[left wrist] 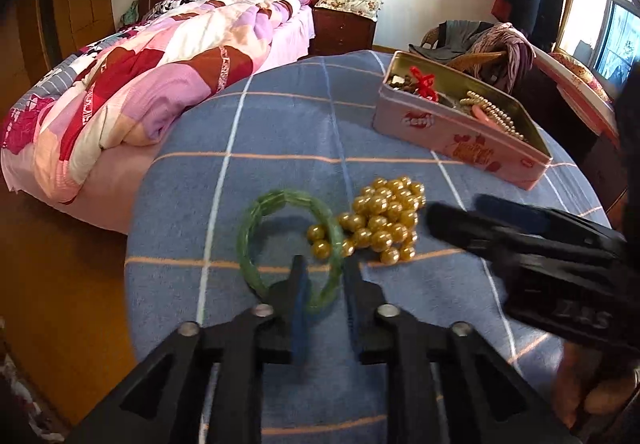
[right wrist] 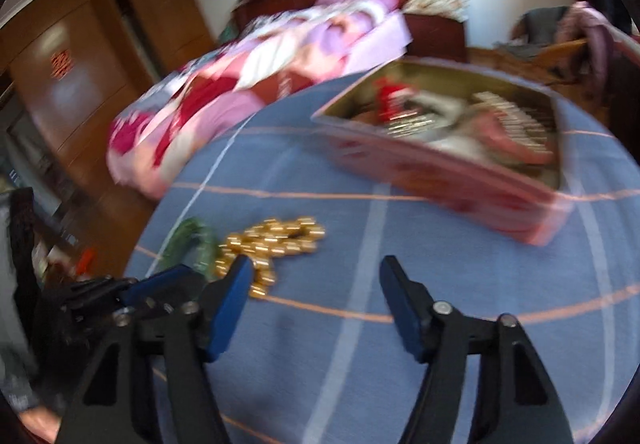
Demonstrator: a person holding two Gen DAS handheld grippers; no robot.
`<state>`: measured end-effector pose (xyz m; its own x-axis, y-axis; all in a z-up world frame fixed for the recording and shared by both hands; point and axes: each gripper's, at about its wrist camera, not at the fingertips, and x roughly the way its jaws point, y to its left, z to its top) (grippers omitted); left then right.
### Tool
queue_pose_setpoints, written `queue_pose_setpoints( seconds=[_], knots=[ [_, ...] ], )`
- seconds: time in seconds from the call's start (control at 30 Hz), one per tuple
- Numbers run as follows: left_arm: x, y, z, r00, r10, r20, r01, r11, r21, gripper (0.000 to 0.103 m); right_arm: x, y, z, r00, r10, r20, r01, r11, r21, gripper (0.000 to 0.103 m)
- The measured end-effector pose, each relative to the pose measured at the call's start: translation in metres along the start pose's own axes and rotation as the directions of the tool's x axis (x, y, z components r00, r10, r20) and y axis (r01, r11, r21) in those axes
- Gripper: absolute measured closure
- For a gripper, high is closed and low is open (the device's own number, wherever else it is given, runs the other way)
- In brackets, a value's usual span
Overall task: Organize jewelry
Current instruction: 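Lower the left tool onto the green jade bangle and close it, then grasp the gold bead bracelet with the right tool while the left tool holds the bangle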
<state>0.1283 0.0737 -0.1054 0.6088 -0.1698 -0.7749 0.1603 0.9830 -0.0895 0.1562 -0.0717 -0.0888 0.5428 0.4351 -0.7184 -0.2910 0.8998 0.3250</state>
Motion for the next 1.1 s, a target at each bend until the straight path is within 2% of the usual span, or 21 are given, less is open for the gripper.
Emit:
queue_pose_setpoints(
  seconds=[0.07,0.23,0.33,0.37,0.4,0.7,0.77,0.83,0.9,1.1],
  knots=[
    [0.004,0.003,-0.003,1.000,0.008,-0.013,-0.008,1.000,-0.001,0.076,0.016,0.005,0.005,0.998,0.037,-0.041,-0.037,0.999,0.008,0.034],
    [0.004,-0.001,-0.007,0.999,0.025,0.020,-0.026,0.998,0.048,0.076,0.024,0.022,0.002,0.998,-0.060,-0.030,0.057,0.992,-0.114,0.036],
    [0.004,-0.002,-0.007,0.999,0.030,0.030,-0.032,0.998,0.057,0.079,0.018,0.015,-0.002,0.998,-0.061,-0.030,0.058,0.993,-0.102,0.054],
    [0.004,-0.001,-0.008,0.999,0.028,0.032,-0.030,0.998,0.055,0.084,0.015,0.010,-0.002,0.998,-0.058,-0.032,0.055,0.994,-0.090,0.078],
    [0.003,0.001,-0.008,0.999,0.018,0.033,-0.019,0.999,0.049,0.093,0.013,0.005,-0.002,0.997,-0.075,-0.037,0.072,0.994,-0.083,0.079],
    [0.002,-0.009,-0.006,0.999,-0.045,0.030,0.044,0.998,0.039,0.098,-0.027,-0.050,-0.016,0.997,-0.077,-0.015,0.078,0.996,0.043,0.081],
    [0.000,-0.015,-0.003,0.996,-0.077,0.042,0.076,0.996,0.042,0.098,-0.038,-0.063,-0.020,0.996,-0.090,-0.006,0.091,0.994,0.064,0.081],
    [-0.005,-0.017,-0.001,0.986,-0.157,0.061,0.156,0.988,0.016,0.098,-0.045,-0.069,-0.024,0.994,-0.110,0.003,0.110,0.991,0.079,0.081],
    [-0.009,-0.018,0.003,0.975,-0.206,0.080,0.206,0.978,0.000,0.098,-0.054,-0.073,-0.026,0.994,-0.105,0.038,0.100,0.988,0.114,0.082],
    [-0.020,-0.031,0.010,0.969,-0.213,0.122,0.213,0.977,0.010,0.098,-0.076,-0.064,-0.028,0.984,-0.106,0.144,0.089,0.989,0.120,0.082]
  ],
)
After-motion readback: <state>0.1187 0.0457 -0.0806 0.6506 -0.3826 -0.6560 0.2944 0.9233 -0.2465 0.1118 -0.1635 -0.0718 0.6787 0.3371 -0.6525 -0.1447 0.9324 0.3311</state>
